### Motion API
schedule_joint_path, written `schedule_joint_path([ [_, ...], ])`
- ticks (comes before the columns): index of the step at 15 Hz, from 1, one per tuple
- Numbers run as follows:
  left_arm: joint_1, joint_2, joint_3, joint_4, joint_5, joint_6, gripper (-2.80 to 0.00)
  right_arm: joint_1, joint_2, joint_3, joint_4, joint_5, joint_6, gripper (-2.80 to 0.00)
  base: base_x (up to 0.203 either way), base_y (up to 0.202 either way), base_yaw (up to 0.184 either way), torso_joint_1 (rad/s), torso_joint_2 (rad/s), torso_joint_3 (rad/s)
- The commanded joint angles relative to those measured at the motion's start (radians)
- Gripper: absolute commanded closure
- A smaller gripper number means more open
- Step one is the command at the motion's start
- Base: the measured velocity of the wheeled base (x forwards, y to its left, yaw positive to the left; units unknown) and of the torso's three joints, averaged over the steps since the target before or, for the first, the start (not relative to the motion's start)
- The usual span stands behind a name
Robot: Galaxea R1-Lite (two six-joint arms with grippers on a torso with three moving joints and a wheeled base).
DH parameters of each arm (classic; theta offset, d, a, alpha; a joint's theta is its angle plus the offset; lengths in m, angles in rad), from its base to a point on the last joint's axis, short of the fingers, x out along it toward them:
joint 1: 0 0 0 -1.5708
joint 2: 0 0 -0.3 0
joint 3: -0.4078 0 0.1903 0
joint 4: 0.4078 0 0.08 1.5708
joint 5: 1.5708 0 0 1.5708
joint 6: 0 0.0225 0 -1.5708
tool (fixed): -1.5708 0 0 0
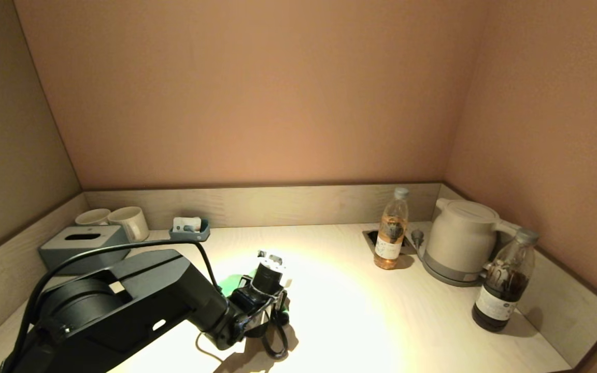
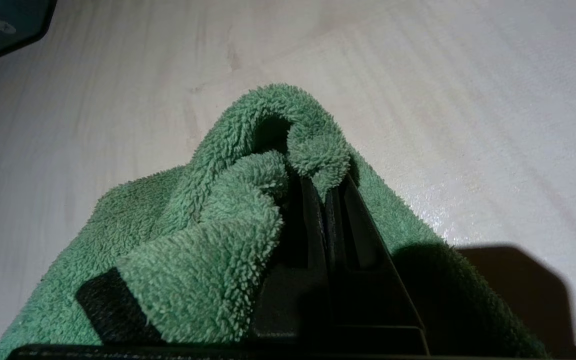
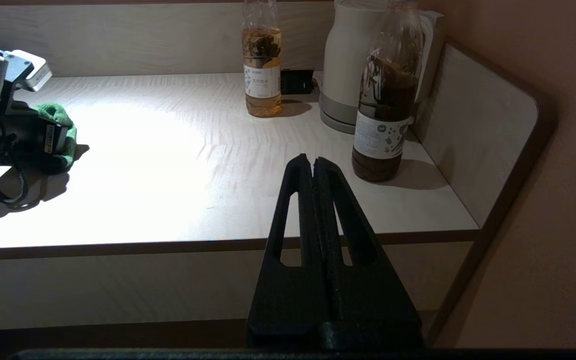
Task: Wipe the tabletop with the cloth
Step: Sweep the stains on the table
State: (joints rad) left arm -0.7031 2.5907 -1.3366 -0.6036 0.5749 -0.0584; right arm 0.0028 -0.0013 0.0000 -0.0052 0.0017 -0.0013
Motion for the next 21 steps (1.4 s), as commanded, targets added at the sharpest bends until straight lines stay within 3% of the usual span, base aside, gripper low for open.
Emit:
schedule_joint_path([
  [1,-0.07,-0.065,0.079,0.004,0.003,-0.059,0.0,0.0,0.001,0.0,-0.001,0.001,0.0,0.0,0.0,0.0,0.0,0.0,0.0,0.0],
  [4,-0.106,-0.075,0.089,0.005,0.002,-0.083,0.0,0.0,0.001,0.0,-0.001,0.0,0.0,0.0,0.0,0.0,0.0,0.0,0.0,0.0],
  [5,-0.155,-0.077,0.081,0.006,-0.001,-0.086,0.0,0.0,0.001,0.0,-0.001,0.0,0.0,0.0,0.0,0.0,0.0,0.0,0.0,0.0],
  [6,-0.201,-0.078,0.062,0.009,-0.006,-0.087,0.0,0.0,0.001,0.0,-0.001,0.0,0.0,0.0,0.0,0.0,0.0,0.0,0.0,0.0],
  [8,-0.206,-0.056,-0.034,0.018,-0.013,-0.08,0.0,0.0,0.001,0.0,-0.001,0.0,0.0,0.0,0.0,0.0,0.0,0.0,0.0,0.0],
  [13,-0.178,0.071,-0.308,0.074,-0.034,-0.019,0.0,0.0,0.001,0.0,-0.001,0.0,0.0,0.0,0.0,0.0,0.0,0.0,0.0,0.0],
  [19,-0.118,0.13,-0.438,0.142,-0.017,-0.015,0.0,-0.001,0.001,0.0,-0.001,0.0,0.0,0.0,0.0,0.0,0.0,0.0,0.0,0.0],
  [21,-0.007,0.144,-0.436,0.159,0.038,-0.02,0.0,0.0,0.001,0.0,-0.001,0.001,0.0,0.0,0.0,0.0,0.0,0.0,0.0,0.0],
])
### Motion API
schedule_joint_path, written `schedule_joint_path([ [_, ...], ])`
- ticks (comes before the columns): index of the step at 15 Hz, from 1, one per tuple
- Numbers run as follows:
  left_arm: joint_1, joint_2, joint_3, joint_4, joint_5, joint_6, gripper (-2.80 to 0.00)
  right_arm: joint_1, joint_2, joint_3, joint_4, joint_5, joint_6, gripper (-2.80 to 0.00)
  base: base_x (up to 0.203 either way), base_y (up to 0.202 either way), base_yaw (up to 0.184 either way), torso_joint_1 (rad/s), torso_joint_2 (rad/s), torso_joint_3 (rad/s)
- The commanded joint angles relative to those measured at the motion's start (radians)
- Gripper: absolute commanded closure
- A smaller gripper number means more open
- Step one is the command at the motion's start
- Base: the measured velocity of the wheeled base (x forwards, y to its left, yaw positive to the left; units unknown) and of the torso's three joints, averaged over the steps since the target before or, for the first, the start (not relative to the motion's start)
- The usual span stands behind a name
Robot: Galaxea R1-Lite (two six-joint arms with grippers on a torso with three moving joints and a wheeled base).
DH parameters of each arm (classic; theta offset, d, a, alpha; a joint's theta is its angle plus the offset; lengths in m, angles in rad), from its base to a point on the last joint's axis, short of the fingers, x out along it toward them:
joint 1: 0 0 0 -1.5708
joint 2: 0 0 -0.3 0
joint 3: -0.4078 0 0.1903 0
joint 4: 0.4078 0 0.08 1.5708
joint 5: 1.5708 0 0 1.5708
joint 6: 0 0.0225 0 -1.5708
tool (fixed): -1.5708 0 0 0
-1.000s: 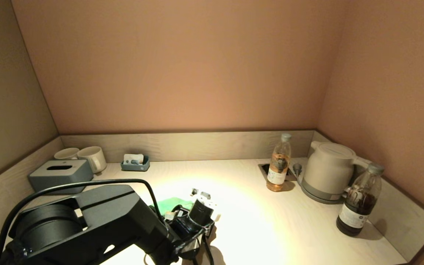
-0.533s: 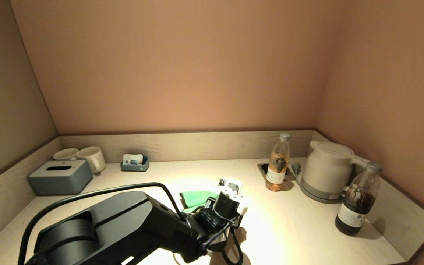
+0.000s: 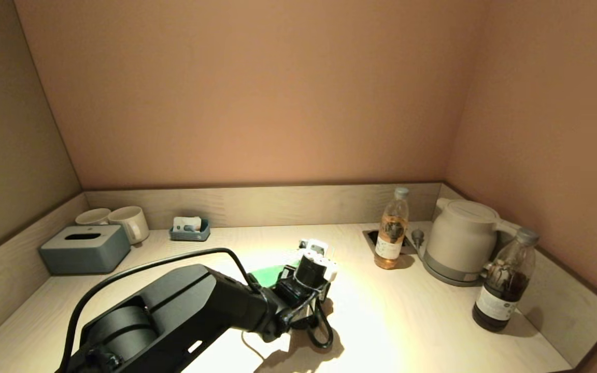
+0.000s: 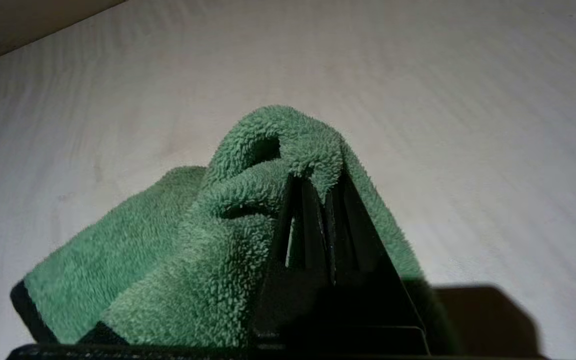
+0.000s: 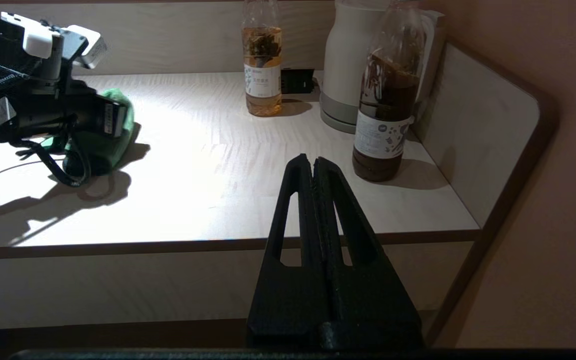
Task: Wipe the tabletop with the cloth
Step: Sweep the stains on the table
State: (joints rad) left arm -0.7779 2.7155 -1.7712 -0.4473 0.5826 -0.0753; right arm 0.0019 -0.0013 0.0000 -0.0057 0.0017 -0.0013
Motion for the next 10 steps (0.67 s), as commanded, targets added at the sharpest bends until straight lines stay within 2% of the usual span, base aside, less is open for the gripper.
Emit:
schedule_joint_path([
  [1,0.093,0.023,0.008,0.006,0.075,-0.005,0.0,0.001,0.001,0.0,0.0,0.0,0.0,0.0,0.0,0.0,0.0,0.0,0.0,0.0],
  [2,0.108,0.029,0.01,0.01,0.105,-0.006,0.0,0.0,0.001,0.0,0.0,0.001,0.0,0.0,0.0,0.0,0.0,0.0,0.0,0.0],
  [4,0.128,0.026,0.038,0.009,0.123,-0.007,0.0,0.001,0.001,0.0,0.0,0.0,0.0,0.0,0.0,0.0,0.0,0.0,0.0,0.0],
  [10,0.122,-0.069,0.255,-0.043,0.141,-0.015,0.0,0.001,0.001,0.0,0.0,0.0,0.0,0.0,0.0,0.0,0.0,0.0,0.0,0.0],
])
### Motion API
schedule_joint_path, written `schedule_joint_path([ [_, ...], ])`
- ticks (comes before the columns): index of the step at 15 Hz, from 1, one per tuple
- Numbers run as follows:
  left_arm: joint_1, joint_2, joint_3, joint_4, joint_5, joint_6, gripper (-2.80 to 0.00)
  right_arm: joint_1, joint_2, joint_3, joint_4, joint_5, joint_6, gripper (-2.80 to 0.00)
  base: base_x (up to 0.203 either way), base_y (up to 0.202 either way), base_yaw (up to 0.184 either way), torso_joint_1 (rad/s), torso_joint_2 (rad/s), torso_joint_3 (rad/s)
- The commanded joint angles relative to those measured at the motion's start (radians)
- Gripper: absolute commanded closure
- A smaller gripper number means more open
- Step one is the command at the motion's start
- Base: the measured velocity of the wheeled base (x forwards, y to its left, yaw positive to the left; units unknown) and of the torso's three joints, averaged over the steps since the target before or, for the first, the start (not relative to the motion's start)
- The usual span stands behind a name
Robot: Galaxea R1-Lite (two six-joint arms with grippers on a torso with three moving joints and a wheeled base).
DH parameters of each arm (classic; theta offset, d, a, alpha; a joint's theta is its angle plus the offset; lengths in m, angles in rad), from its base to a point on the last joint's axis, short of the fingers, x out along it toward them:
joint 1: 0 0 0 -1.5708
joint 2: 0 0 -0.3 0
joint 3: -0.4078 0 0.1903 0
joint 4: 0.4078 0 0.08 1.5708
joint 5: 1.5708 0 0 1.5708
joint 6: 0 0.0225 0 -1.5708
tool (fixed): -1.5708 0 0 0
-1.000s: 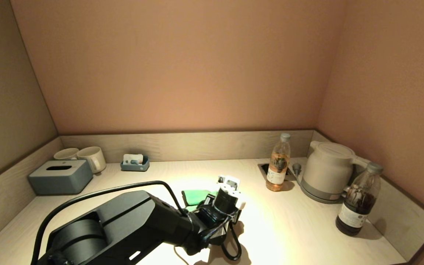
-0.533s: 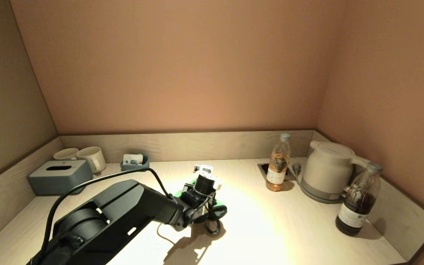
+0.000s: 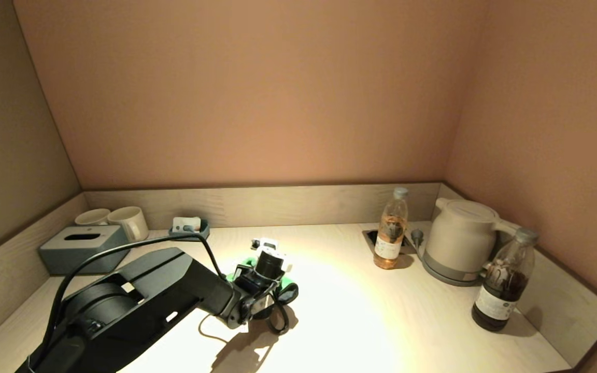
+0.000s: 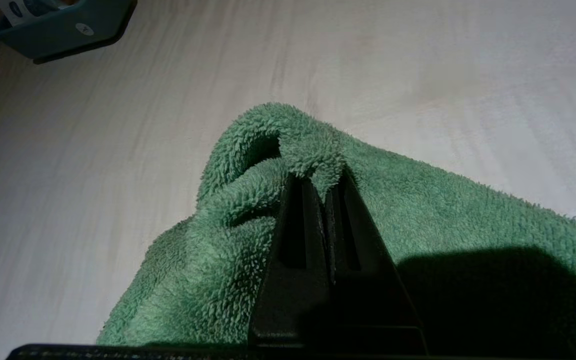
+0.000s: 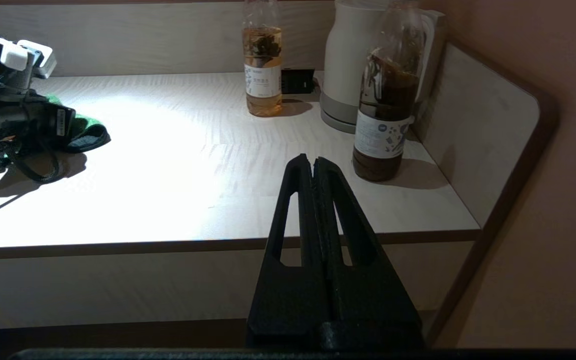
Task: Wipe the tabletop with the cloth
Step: Sweep the stains on the table
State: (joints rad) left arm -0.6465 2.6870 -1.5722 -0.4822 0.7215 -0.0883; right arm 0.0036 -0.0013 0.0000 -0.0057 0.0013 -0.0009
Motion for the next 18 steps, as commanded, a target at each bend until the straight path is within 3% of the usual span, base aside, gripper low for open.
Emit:
schedule_joint_path([
  [1,-0.016,-0.054,0.077,-0.013,0.004,-0.003,0.0,-0.001,0.001,0.0,0.0,0.0,-0.001,0.0,0.0,0.0,0.0,0.0,0.0,0.0],
  [5,-0.051,-0.139,0.26,-0.015,0.031,-0.032,0.0,-0.002,0.001,0.0,0.0,0.0,-0.001,0.0,0.0,0.0,0.0,0.0,0.0,0.0],
  [8,-0.126,-0.17,0.309,-0.015,0.032,-0.058,0.0,-0.001,0.001,0.0,0.0,0.0,-0.001,0.0,0.0,0.0,0.0,0.0,0.0,0.0],
  [12,-0.187,-0.141,0.269,-0.014,0.018,-0.057,0.0,-0.001,0.001,0.0,0.0,0.0,-0.001,0.0,0.0,0.0,0.0,0.0,0.0,0.0],
  [18,-0.199,-0.038,0.063,-0.002,-0.023,-0.031,0.0,-0.001,0.001,0.0,0.0,0.0,-0.001,0.0,0.0,0.0,0.0,0.0,0.0,0.0],
])
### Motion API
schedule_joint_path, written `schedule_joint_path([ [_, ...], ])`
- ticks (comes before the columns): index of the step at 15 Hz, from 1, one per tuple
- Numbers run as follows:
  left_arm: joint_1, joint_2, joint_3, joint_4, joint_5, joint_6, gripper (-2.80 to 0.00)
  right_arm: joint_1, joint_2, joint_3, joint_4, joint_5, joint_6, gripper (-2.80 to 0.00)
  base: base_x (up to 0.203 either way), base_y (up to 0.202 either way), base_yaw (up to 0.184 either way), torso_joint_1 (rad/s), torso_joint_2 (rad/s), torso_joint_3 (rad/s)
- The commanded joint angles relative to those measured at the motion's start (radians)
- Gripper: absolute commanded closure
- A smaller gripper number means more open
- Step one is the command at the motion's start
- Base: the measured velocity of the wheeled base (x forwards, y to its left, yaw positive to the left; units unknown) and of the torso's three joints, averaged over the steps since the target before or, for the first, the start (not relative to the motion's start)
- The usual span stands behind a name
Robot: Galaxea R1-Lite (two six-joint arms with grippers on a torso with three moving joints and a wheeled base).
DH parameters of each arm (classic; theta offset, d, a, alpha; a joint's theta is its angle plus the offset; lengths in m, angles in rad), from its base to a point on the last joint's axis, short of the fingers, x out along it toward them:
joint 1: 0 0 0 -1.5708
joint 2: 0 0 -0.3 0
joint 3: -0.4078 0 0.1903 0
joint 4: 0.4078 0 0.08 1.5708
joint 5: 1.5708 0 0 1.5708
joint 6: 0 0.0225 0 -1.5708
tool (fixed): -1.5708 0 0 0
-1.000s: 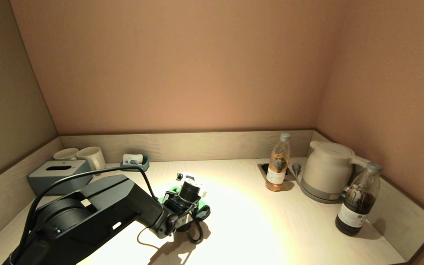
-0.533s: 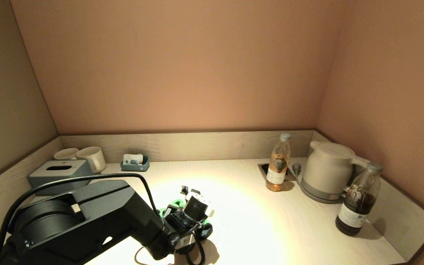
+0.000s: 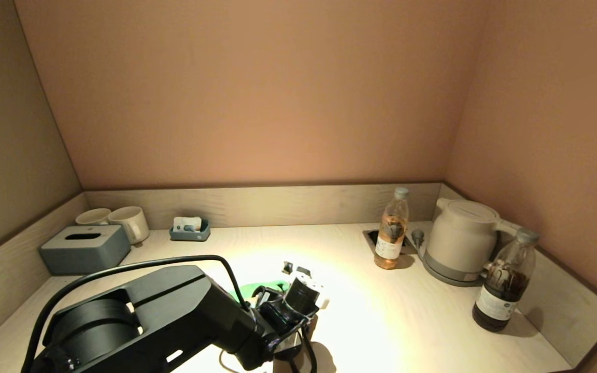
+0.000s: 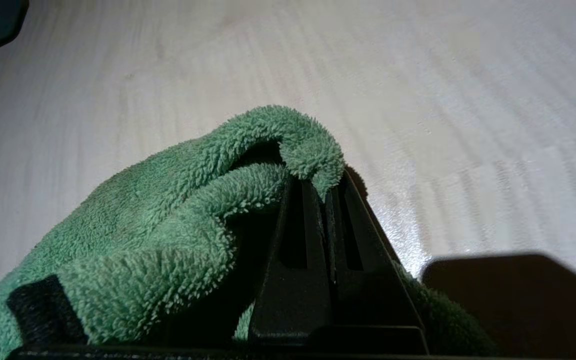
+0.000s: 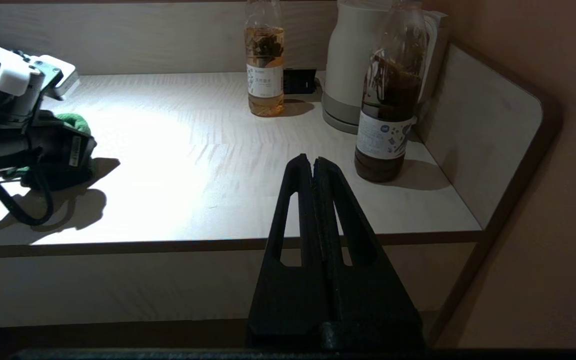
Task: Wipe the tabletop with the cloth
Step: Sweep the stains on the table
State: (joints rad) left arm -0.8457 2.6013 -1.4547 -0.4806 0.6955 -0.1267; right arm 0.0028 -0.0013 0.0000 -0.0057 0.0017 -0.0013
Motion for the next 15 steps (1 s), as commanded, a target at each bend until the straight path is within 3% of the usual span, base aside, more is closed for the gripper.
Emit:
schedule_joint_path([
  [1,0.0,0.068,-0.084,-0.003,0.002,0.021,0.0,0.0,0.001,0.0,0.0,0.0,0.0,0.0,0.0,0.0,0.0,0.0,0.0,0.0],
  [7,0.049,0.154,-0.27,0.003,0.001,0.07,0.0,-0.001,0.001,0.0,0.0,0.001,0.0,0.0,0.0,0.0,0.0,0.0,0.0,0.0],
  [10,0.095,0.153,-0.301,0.039,0.015,0.074,0.0,0.0,0.001,0.0,0.0,0.0,0.0,0.0,0.0,0.0,0.0,0.0,0.0,0.0],
  [15,0.246,0.118,-0.308,0.139,0.091,0.033,0.0,0.0,0.001,0.0,0.0,0.001,0.0,0.0,0.0,0.0,0.0,0.0,0.0,0.0],
])
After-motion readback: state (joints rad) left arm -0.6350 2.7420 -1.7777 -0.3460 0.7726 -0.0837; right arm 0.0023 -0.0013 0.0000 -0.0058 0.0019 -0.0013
